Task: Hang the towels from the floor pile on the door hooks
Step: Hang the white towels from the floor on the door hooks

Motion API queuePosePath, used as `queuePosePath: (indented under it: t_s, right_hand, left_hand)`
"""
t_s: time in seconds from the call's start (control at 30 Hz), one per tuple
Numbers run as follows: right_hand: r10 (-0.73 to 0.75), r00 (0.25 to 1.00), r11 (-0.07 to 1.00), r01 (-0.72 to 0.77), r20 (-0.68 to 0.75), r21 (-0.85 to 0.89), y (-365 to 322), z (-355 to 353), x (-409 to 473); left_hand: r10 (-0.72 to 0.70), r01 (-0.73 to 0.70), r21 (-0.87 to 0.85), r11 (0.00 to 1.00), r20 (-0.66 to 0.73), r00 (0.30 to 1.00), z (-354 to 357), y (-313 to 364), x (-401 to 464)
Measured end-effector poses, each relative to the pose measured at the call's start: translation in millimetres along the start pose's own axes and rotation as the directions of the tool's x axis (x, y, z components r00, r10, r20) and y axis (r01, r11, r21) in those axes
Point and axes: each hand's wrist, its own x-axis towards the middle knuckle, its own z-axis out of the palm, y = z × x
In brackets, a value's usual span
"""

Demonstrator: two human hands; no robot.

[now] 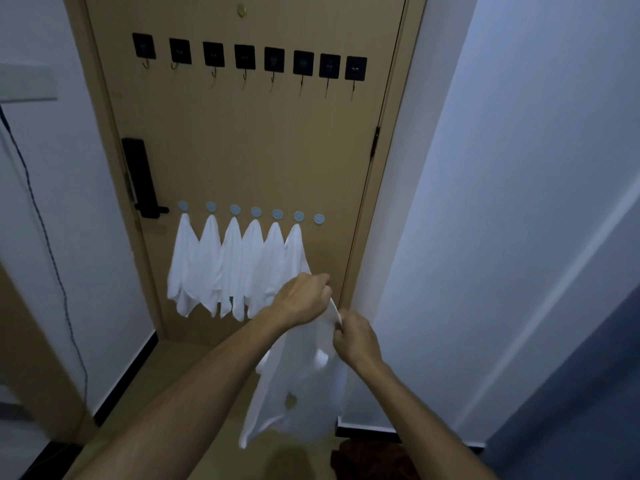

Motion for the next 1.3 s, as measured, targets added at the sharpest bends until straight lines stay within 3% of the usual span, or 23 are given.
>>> queuePosePath:
  t_s: [0.1, 0.17, 0.27, 0.33, 0.47, 0.63, 0.77, 0.93, 1.07, 1.17, 1.3]
  right_hand:
    - [0.029, 0.997, 0.992, -0.02, -0.074, 0.128, -1.1, -5.0, 2.2]
    - [0.026, 0.994, 0.968, 0.0, -0.102, 0.252, -9.8, -10.8, 6.1]
    - [-0.012, 0.994, 0.938, 0.047, -0.105, 0.342, -29.9, -19.7, 12.9]
    - [-0.054, 0.996, 0.939, 0.077, -0.076, 0.335, -38.7, -20.8, 17.6]
    - [-0.093, 0.994, 0.946, 0.104, -0.048, 0.308, -36.9, -19.2, 24.1]
    - [-0.128, 0.991, 0.985, 0.13, -0.028, 0.111, -37.0, -11.9, 26.8]
    - [-0.028, 0.992, 0.954, -0.011, 0.125, 0.3, -47.8, -8.5, 27.4]
    - [0.063, 0.954, 0.887, -0.188, 0.292, 0.421, -52.1, -7.7, 30.5]
    - [0.083, 0.916, 0.846, -0.273, 0.392, 0.459, -53.1, -5.5, 35.9]
    - [0.132, 0.896, 0.864, -0.313, 0.423, 0.394, -52.1, 3.1, 48.0]
    - [0.123, 0.923, 0.952, -0.214, 0.366, 0.218, -51.5, 24.6, 69.4]
  left_hand:
    - [-0.175, 0.178, 0.232, 0.956, -0.035, 0.984, -9.4, -13.2, -1.9]
    - [-0.204, 0.195, 0.285, 0.938, 0.002, 0.979, -10.8, -21.1, -7.1]
    - [-0.06, 0.059, 0.014, 0.998, 0.17, 0.984, -1.7, -23.9, -10.7]
    - [0.01, 0.017, -0.127, 0.992, 0.205, 0.979, 1.8, -20.9, -13.2]
    - [0.01, 0.013, -0.151, 0.988, 0.146, 0.989, -5.8, -26.5, -14.4]
    - [-0.009, 0.01, -0.005, 1.0, 0.085, 0.996, -4.9, -47.0, -12.7]
    - [0.005, -0.011, 0.176, 0.984, 0.036, 0.999, -1.2, -58.6, -12.7]
    - [-0.107, 0.107, -0.001, 0.994, 0.03, 0.994, 5.7, -68.1, -14.3]
    - [-0.133, 0.147, -0.099, 0.984, 0.134, 0.982, 7.3, -73.8, -9.3]
    - [-0.135, 0.172, -0.12, 0.978, 0.271, 0.953, 3.0, -80.9, -4.5]
    - [-0.188, 0.28, -0.165, 0.946, 0.427, 0.885, -4.4, -91.2, 4.9]
